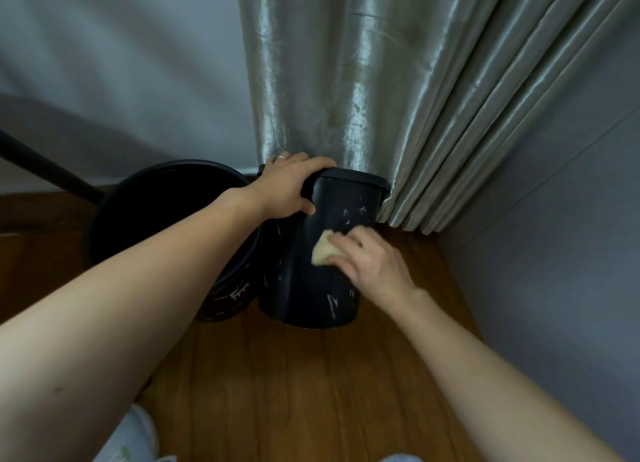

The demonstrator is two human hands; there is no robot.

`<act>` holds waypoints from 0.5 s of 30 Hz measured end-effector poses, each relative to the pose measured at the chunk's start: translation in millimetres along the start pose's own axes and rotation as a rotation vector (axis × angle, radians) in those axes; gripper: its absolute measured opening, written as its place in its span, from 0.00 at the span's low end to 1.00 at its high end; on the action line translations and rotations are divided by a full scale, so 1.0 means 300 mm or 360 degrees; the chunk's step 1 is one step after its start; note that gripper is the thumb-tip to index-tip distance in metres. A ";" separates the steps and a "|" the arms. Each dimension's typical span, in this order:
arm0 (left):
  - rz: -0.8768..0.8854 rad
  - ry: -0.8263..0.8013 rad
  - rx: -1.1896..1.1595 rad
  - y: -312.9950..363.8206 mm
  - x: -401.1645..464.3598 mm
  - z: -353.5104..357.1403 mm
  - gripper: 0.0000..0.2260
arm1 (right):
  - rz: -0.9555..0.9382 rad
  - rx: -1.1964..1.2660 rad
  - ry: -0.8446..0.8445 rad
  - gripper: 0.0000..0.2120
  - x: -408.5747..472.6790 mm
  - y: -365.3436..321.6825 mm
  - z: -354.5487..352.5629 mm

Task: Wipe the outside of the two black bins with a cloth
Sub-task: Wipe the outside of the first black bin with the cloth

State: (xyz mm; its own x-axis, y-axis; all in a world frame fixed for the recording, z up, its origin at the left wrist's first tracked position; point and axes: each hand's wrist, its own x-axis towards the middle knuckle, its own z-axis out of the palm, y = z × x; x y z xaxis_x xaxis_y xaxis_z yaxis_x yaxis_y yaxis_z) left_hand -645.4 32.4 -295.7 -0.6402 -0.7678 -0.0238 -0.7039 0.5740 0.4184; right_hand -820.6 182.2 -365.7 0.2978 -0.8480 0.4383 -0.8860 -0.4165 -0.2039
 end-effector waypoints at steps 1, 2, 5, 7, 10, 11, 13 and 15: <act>0.0012 0.0001 0.0013 0.002 -0.002 0.001 0.38 | 0.0092 -0.0007 0.0064 0.16 0.046 0.016 -0.018; 0.0022 0.0001 0.0021 0.001 -0.002 0.002 0.38 | 0.0183 -0.0010 0.0113 0.18 0.083 0.032 -0.033; 0.0038 -0.0003 0.0035 0.002 -0.004 0.002 0.38 | 0.0240 -0.0008 0.0114 0.18 0.102 0.053 -0.043; 0.0046 0.0013 0.0044 0.002 -0.005 0.003 0.38 | 0.0096 0.0012 0.0019 0.18 0.051 0.039 -0.034; 0.0050 0.0028 0.0045 0.001 -0.010 0.008 0.38 | -0.0079 0.0024 -0.0147 0.18 -0.014 0.022 -0.021; 0.0048 0.0028 0.0051 0.002 -0.012 0.009 0.37 | -0.0088 0.0024 -0.0156 0.18 -0.009 0.026 -0.021; 0.0043 0.0026 0.0062 0.005 -0.015 0.008 0.38 | -0.0007 0.0024 -0.0078 0.19 0.035 0.040 -0.027; 0.0041 0.0016 0.0072 0.009 -0.019 0.007 0.38 | 0.0198 0.0038 0.0079 0.19 0.101 0.059 -0.040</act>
State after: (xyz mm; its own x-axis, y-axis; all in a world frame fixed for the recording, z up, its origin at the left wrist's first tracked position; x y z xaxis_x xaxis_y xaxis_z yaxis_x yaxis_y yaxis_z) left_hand -644.4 38.9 -296.3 -0.6553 -0.7554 -0.0044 -0.7007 0.6057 0.3771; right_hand -831.6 153.2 -345.5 0.1676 -0.8768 0.4507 -0.9062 -0.3170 -0.2798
